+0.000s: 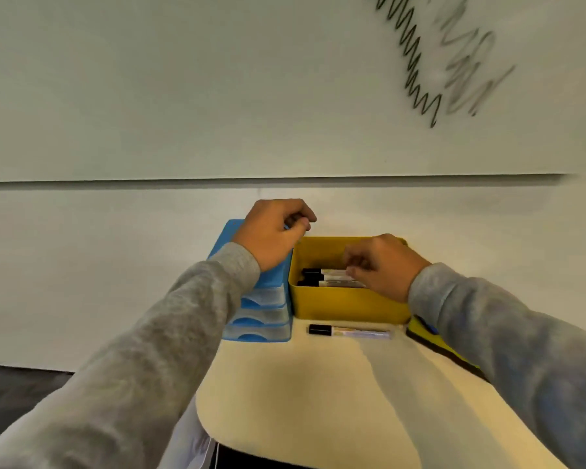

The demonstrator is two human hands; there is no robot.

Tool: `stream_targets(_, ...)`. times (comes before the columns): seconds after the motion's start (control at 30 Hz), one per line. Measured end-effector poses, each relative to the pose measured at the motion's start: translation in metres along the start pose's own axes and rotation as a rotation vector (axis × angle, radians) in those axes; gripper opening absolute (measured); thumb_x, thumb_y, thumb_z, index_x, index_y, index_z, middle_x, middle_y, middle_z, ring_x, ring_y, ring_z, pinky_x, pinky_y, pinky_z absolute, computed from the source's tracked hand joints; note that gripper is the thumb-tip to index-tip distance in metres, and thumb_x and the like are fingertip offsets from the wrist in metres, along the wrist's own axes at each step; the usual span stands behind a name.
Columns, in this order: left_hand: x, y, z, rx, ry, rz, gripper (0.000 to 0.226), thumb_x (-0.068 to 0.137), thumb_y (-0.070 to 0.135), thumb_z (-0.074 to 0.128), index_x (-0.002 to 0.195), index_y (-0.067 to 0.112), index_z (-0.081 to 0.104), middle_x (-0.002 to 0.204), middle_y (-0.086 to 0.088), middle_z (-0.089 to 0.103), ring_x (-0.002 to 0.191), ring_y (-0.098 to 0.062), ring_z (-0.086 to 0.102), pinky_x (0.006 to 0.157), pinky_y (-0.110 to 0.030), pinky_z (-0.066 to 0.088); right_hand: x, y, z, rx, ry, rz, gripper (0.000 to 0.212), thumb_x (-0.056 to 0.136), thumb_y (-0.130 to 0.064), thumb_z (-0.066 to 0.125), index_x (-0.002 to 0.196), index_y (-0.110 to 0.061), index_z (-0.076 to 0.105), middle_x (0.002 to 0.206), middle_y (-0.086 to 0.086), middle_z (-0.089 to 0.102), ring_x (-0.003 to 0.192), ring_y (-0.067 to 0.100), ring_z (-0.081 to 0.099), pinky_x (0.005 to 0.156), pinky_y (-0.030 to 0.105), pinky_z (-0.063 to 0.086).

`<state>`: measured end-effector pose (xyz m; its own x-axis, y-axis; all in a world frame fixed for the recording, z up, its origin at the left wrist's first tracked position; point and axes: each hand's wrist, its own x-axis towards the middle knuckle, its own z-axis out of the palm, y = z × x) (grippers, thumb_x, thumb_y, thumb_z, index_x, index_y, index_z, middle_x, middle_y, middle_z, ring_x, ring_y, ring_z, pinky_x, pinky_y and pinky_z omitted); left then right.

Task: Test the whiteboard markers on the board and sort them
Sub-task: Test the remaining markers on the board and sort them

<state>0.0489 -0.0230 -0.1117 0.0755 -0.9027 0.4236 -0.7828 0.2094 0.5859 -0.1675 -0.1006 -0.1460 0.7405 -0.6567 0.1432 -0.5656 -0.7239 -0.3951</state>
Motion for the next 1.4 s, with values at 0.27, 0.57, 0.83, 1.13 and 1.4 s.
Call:
stream_targets(0.27, -0.003, -0.021, 0.025, 0.082, -0.021, 0.0, 0.015, 0.094, 0.017, 0.059, 0.099, 0.022, 0.073, 0.091, 0.01, 0.069, 0.086, -0.003, 0.063, 0.081, -0.028, 0.056, 0.053, 0.024, 0.014, -0.214, -0.354, 0.114, 0.022, 0.094, -0.02, 0.066, 0.115, -0.019, 0.071, 0.105, 0.0, 0.067, 0.099, 0.023, 0.065, 0.088, 0.032, 0.053)
stream_targets(0.57, -0.004, -0.02, 0.027, 0.139, -0.026, 0.035, 0.022, 0.088, 0.034, 0.054, 0.097, 0.025, 0.071, 0.088, 0.014, 0.067, 0.083, -0.003, 0.062, 0.077, -0.037, 0.057, 0.074, 0.026, 0.044, -0.403, -0.47, 0.083, 0.015, 0.091, -0.02, 0.067, 0.1, -0.01, 0.073, 0.101, 0.009, 0.069, 0.085, 0.028, 0.064, 0.079, 0.035, 0.056)
stream_targets(0.83, -0.004, -0.018, 0.027, 0.15, -0.03, 0.003, 0.022, 0.088, 0.037, 0.052, 0.096, 0.027, 0.071, 0.087, 0.015, 0.067, 0.082, -0.001, 0.063, 0.076, -0.037, 0.058, 0.068, 0.034, 0.032, -0.309, -0.388, 0.064, 0.016, 0.088, -0.032, 0.068, 0.094, -0.017, 0.066, 0.09, 0.003, 0.065, 0.083, 0.026, 0.063, 0.079, 0.039, 0.056)
stream_targets(1.13, -0.005, -0.019, 0.027, 0.238, 0.012, 0.101, 0.024, 0.092, 0.036, 0.052, 0.11, 0.03, 0.066, 0.105, 0.018, 0.057, 0.102, -0.005, 0.053, 0.08, -0.04, 0.054, 0.016, 0.031, -0.02, 0.143, -0.005, 0.068, 0.005, 0.094, -0.028, 0.066, 0.09, -0.026, 0.067, 0.08, -0.005, 0.065, 0.074, 0.015, 0.061, 0.065, 0.027, 0.049)
stream_targets(1.4, -0.001, 0.007, 0.028, 0.399, -0.099, 0.268, 0.041, 0.098, 0.046, 0.041, 0.126, 0.023, 0.061, 0.11, 0.007, 0.06, 0.1, -0.009, 0.049, 0.083, -0.034, 0.047, -0.013, 0.019, -0.058, 0.415, 0.168, -0.003, 0.008, 0.093, -0.027, 0.068, 0.087, -0.024, 0.073, 0.075, -0.002, 0.065, 0.071, 0.013, 0.056, 0.065, 0.029, 0.043)
